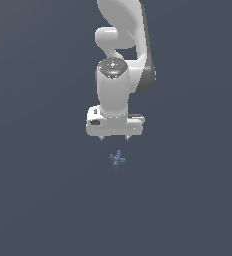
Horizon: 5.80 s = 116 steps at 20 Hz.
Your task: Pick up the object and move it to a goal position.
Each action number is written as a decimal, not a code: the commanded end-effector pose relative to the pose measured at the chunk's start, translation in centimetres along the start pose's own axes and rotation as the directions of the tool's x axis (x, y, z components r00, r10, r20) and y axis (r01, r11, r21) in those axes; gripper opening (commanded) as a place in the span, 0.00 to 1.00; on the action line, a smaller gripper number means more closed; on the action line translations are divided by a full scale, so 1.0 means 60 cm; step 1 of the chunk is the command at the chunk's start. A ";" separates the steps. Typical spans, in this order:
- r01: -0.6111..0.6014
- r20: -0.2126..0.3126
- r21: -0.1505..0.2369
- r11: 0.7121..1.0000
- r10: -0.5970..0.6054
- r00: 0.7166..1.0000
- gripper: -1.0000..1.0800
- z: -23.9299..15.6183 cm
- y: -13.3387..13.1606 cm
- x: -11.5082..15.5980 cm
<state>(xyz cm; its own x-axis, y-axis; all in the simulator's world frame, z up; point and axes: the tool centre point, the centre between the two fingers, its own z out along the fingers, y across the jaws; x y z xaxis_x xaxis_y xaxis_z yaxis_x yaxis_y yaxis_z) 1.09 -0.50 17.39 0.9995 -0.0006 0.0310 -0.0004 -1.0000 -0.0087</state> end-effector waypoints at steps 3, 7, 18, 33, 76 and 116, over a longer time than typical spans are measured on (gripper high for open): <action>0.007 0.001 0.000 1.000 -0.007 1.000 0.96 0.000 -0.004 0.000; 0.054 0.009 -0.001 0.999 -0.054 0.998 0.96 -0.003 -0.030 0.001; 0.083 0.012 -0.002 0.997 -0.083 0.996 0.96 -0.001 -0.039 0.002; 0.318 0.025 -0.002 0.948 -0.318 0.948 0.96 0.073 -0.028 0.030; 0.486 0.031 0.007 0.874 -0.486 0.874 0.00 0.216 -0.019 0.043; 0.485 0.032 0.006 0.874 -0.485 0.874 0.00 0.133 -0.002 -0.237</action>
<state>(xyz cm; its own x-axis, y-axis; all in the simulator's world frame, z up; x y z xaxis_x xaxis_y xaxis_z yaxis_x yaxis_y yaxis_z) -12.17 -0.28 8.76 0.8747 0.4847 -0.0004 0.4847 -0.8747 0.0008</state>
